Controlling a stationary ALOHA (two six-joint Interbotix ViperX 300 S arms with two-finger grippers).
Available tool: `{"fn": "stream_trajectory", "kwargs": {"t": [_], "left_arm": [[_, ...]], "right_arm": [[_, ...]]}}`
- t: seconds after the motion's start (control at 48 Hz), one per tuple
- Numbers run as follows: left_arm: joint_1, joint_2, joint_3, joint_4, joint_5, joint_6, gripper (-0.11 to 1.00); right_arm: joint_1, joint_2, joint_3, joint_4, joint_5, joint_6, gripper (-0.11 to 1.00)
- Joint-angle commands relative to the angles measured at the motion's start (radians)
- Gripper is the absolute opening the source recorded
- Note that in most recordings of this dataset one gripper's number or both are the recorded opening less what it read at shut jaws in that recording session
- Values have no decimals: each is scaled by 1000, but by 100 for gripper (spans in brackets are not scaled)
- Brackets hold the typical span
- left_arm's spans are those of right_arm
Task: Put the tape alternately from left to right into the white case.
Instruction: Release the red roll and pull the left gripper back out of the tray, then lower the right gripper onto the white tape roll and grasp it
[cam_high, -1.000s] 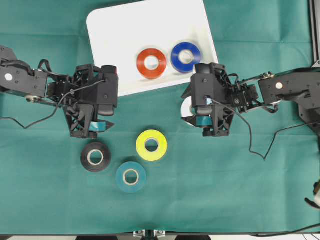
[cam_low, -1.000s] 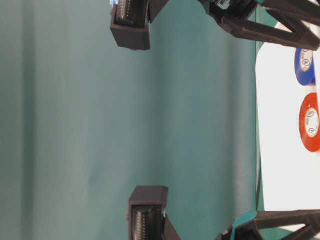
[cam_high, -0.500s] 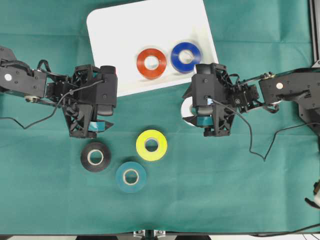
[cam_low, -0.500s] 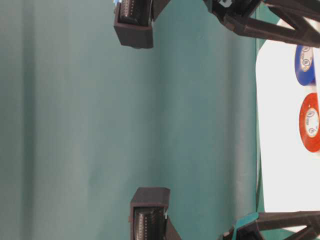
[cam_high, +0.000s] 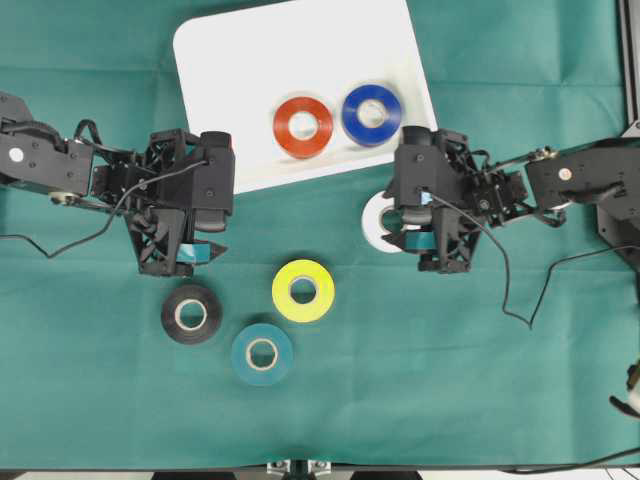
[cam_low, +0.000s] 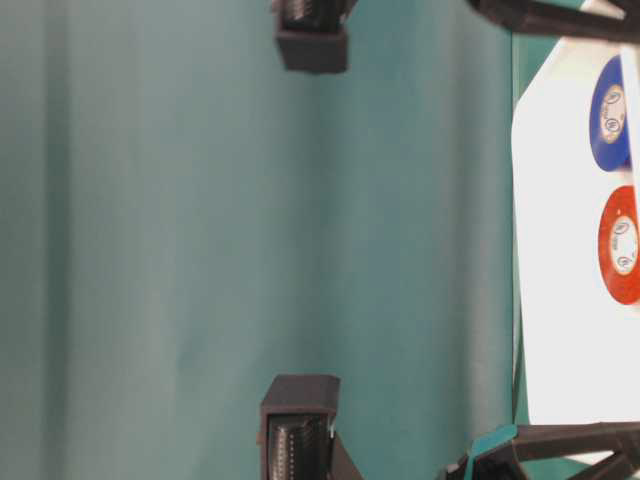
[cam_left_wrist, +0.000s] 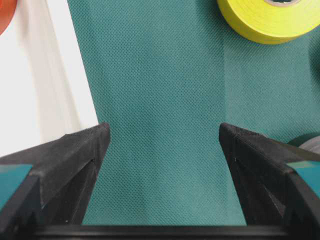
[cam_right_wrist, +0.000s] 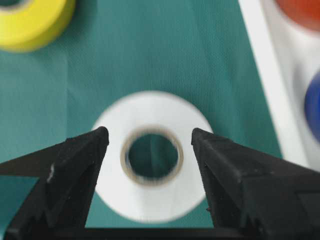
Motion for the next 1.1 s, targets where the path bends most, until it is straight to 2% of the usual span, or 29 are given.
{"fn": "stream_trajectory", "kwargs": {"t": [0.0,0.437,1.083], "left_arm": [[2,-17,-11,0,-6,0,66],[3,-14,-8,-2,-9,0,66],[3,-15,-6,-2,-14,0,66]], "right_arm": [[2,-11,0,3,-5,2,75],[-64,-11,17,0,-5,2,75],[-81,63,9,0,-11,2,73]]}}
